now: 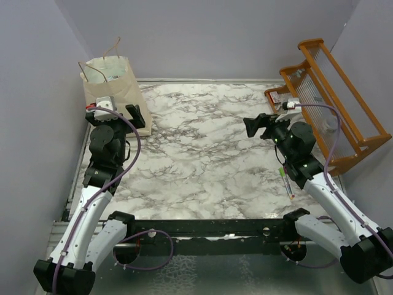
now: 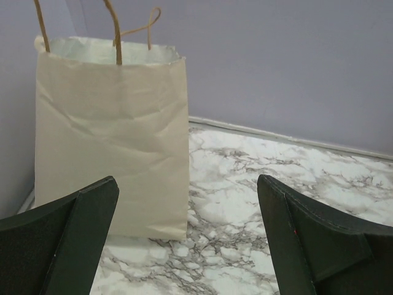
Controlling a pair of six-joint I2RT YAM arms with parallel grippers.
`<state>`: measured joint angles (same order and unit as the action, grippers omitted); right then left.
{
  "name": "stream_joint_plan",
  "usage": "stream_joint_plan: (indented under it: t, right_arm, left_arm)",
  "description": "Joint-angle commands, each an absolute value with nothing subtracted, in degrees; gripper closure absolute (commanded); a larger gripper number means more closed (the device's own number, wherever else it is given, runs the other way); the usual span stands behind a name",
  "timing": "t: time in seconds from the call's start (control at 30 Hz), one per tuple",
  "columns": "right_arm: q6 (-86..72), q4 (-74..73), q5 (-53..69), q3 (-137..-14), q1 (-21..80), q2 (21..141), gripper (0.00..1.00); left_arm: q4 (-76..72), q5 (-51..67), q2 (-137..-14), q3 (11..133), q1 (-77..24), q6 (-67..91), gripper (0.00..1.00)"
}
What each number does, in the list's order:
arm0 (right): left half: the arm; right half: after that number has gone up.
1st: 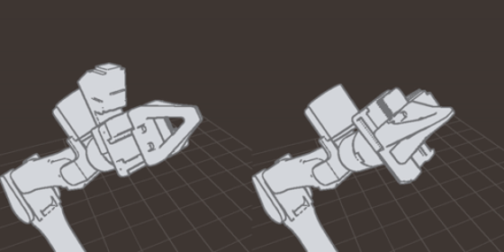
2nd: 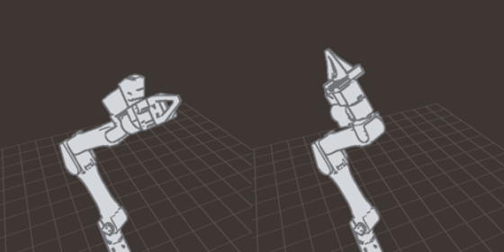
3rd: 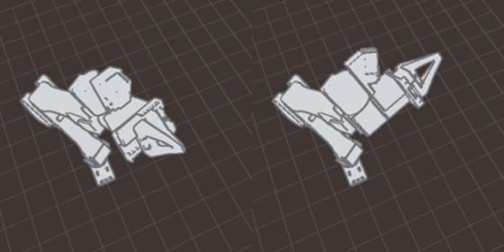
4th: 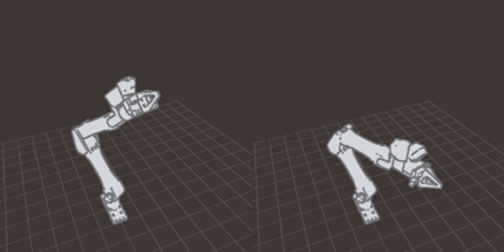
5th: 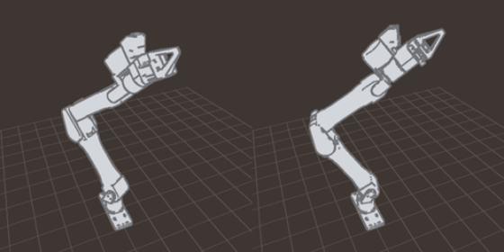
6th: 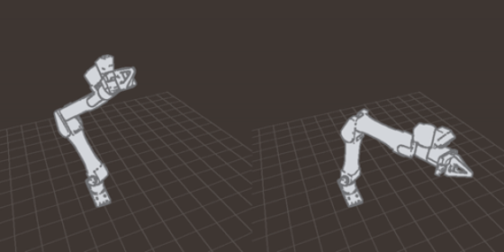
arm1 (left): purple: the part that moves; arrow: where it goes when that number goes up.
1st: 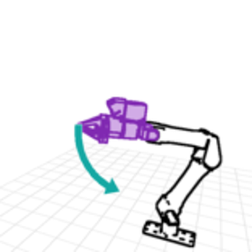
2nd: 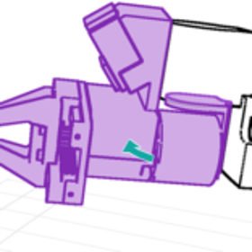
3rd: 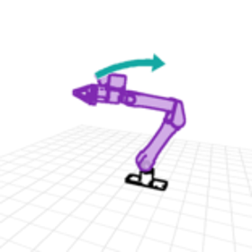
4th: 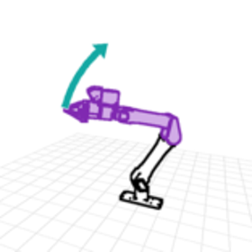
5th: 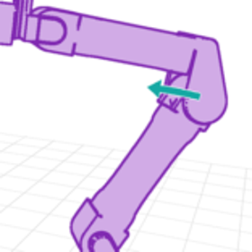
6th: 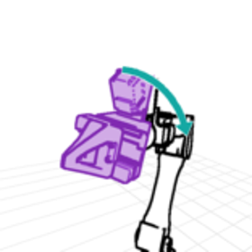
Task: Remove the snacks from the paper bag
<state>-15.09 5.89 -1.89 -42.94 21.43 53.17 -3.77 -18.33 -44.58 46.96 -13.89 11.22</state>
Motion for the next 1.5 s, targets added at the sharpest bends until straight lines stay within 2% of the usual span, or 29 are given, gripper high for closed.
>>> stream_joint_plan:
  t: [0.0,0.23,0.43,0.67,0.93,1.17,1.33,1.47]
  right_arm:
    - [-20.81,11.01,-0.47,-38.18,20.50,50.96,0.01]
    - [-22.48,12.58,2.07,-34.37,19.87,49.74,0.01]
    - [-23.44,14.77,4.87,-33.55,19.63,50.51,0.01]
    - [-23.36,16.89,7.64,-32.14,19.70,49.18,0.01]
    - [-19.62,14.90,1.21,-31.67,24.58,44.36,0.01]
    - [-18.11,14.43,-4.01,-30.25,28.58,39.88,0.01]
    - [-16.88,15.53,-6.17,-29.36,31.17,38.18,0.01]
    - [-16.50,15.46,-7.56,-29.03,32.15,37.24,0.01]
  left_arm:
    - [-4.11,-22.05,-44.28,45.03,-12.72,18.01,0.01]
    - [4.37,-20.94,-44.47,46.35,-11.41,24.67,0.01]
    - [15.28,-15.99,-46.62,53.93,-9.86,28.58,0.01]
    - [20.10,-13.77,-47.49,63.03,-9.46,30.95,0.01]
    - [23.07,-21.47,-51.51,73.64,-9.35,29.43,0.04]
    - [33.52,-39.61,-56.40,83.33,-9.36,43.62,0.08]
    - [32.80,-42.24,-56.99,84.83,-9.32,49.49,0.09]
    - [34.13,-43.65,-62.53,89.57,-9.36,54.81,0.09]
